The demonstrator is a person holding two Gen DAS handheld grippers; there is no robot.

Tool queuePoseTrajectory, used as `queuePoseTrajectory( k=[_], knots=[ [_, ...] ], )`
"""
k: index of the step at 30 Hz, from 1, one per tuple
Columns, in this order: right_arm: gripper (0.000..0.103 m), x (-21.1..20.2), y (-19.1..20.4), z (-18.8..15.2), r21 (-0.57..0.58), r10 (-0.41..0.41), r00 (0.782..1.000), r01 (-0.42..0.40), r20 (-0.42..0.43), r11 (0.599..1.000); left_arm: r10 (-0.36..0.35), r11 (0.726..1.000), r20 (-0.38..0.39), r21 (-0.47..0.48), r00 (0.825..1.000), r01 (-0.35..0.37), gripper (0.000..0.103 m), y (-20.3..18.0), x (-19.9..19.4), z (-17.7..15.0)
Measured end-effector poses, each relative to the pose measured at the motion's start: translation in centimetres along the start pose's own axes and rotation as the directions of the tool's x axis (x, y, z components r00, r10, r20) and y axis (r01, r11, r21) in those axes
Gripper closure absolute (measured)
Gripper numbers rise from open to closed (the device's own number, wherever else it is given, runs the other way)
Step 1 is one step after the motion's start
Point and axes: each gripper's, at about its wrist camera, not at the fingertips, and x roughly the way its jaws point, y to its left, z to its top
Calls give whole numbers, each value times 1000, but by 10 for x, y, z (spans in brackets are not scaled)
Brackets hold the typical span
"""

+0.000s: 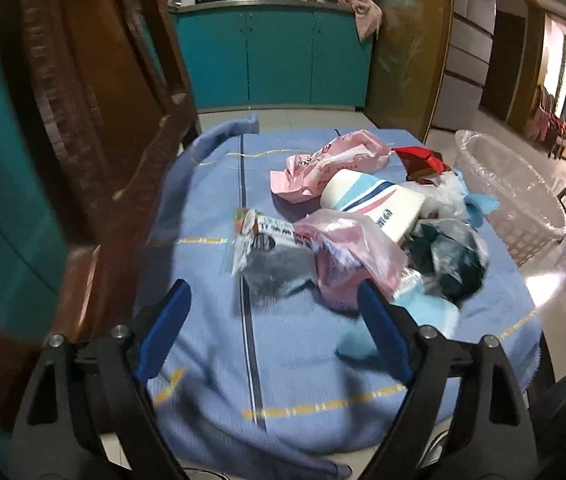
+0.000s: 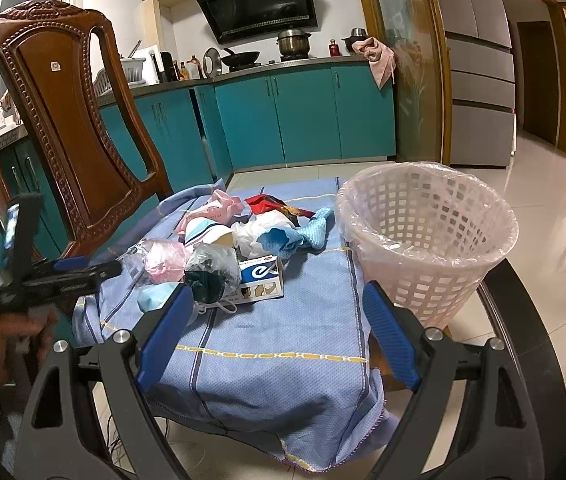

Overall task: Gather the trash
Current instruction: 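Grasp the clear printed snack bag with the left tool, then grasp the red packet with the right tool while the left tool holds the snack bag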

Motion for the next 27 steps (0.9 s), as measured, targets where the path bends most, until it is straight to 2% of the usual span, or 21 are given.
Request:
queuePoseTrajectory(
  k=[3,6,9,11,12,14,16,18,20,22,24,26,27],
  knots=[
    [18,0,-1,0,-4,-3,1000,3,-5,1000,-3,1000,-48,5,999,3,21,1,23,8],
    [18,0,-1,1,-4,-7,1000,7,-7,1000,-11,1000,-96,-21,995,9,29,5,43,14],
    [18,2,0,0,-4,-10,1000,10,-14,1000,-26,998,-137,-54,990,18,43,12,60,17],
    [18,2,-1,0,-6,-10,1000,10,-14,1000,-48,997,-148,-66,988,38,64,14,65,17],
    [18,3,-1,0,-6,-10,1000,10,-16,1000,-60,996,-146,-72,987,50,68,15,65,17],
    [18,3,-1,0,-7,-10,1000,10,-19,1000,-65,996,-129,-65,990,57,82,14,59,18],
    [18,4,-2,1,-7,-10,1000,10,-22,1000,-49,998,-82,-50,995,45,86,12,43,18],
    [18,6,-2,2,-7,-7,1000,7,-23,1000,-10,999,-4,-36,1000,10,87,11,20,17],
    [18,9,-3,5,-4,2,1000,-2,-22,1000,6,999,69,-47,998,-3,87,9,-1,16],
    [18,23,-2,17,-21,14,1000,-15,-24,1000,23,998,173,-56,985,-13,87,2,-29,15],
    [18,41,-1,36,-29,21,1000,-22,-21,999,42,998,283,-48,958,-29,87,-11,-54,14],
    [18,59,3,53,-48,21,999,-22,-25,999,40,999,349,-35,936,-30,87,-25,-71,12],
    [18,75,8,65,-71,21,999,-24,-38,997,34,999,362,-30,932,-25,87,-30,-74,11]
  ],
)
